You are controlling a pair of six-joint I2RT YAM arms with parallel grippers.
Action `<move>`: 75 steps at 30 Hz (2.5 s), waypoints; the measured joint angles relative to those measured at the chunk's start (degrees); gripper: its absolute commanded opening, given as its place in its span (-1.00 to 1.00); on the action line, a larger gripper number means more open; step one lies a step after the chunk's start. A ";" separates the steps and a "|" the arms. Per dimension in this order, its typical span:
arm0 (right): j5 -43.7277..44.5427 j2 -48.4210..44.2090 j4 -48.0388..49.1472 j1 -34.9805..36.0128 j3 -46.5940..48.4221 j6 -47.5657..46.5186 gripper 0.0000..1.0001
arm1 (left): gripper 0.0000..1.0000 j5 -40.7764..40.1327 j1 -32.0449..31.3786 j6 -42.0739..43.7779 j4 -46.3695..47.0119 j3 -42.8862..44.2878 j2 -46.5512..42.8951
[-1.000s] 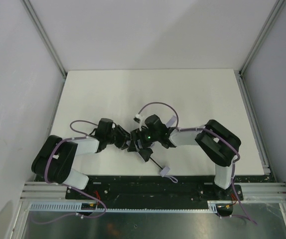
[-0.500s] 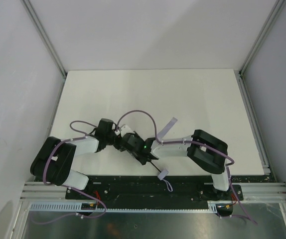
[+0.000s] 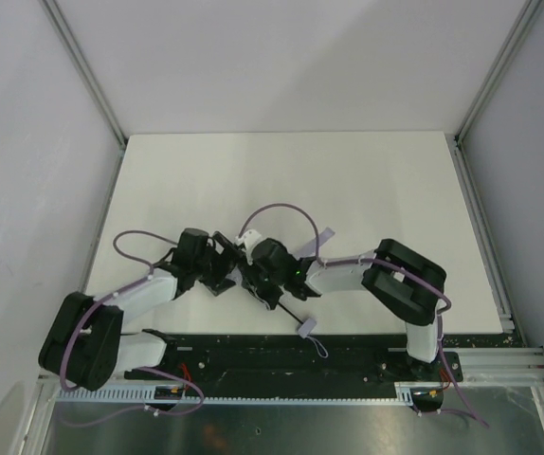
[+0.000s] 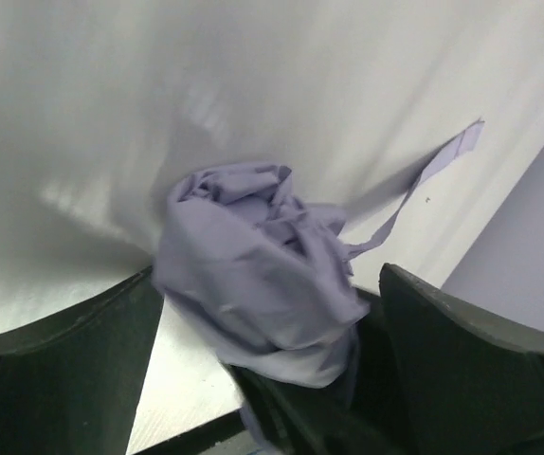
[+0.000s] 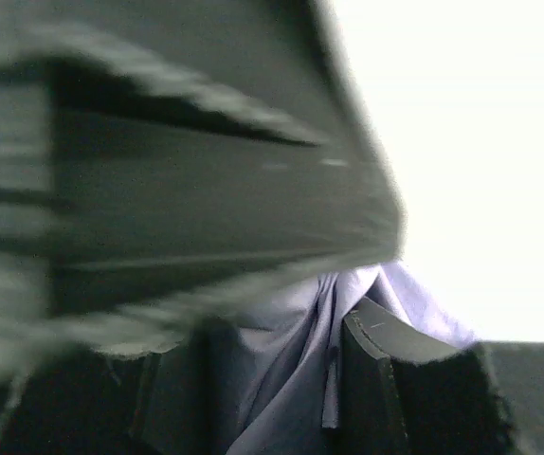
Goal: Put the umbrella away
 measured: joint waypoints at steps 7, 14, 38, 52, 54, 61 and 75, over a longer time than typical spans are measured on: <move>-25.09 1.81 18.29 -10.25 -6.60 8.85 -1.00 | 0.99 -2.23 0.83 2.16 -2.82 -2.47 -5.64; -37.81 4.90 28.41 -14.67 -9.33 16.79 -1.00 | 0.98 0.28 0.70 2.54 -0.24 -0.39 -0.50; -41.09 2.75 28.98 -16.68 -12.50 23.10 0.29 | -1.00 4.33 -1.73 -4.52 17.79 -3.61 8.59; 5.05 -1.97 -20.26 3.93 6.23 3.19 0.31 | -1.00 5.88 -2.62 -4.63 14.95 -4.68 7.26; 11.80 -0.37 -22.91 5.88 8.66 3.43 -0.11 | -1.00 6.08 -2.62 -4.81 14.29 -4.63 7.04; 17.94 0.72 -23.82 6.97 9.31 2.84 -0.99 | -0.83 5.64 -2.69 -4.59 13.35 -4.63 6.34; -29.92 -1.64 11.98 -12.76 -8.17 12.24 -1.00 | 0.74 3.82 -2.69 -4.00 13.05 -4.57 3.28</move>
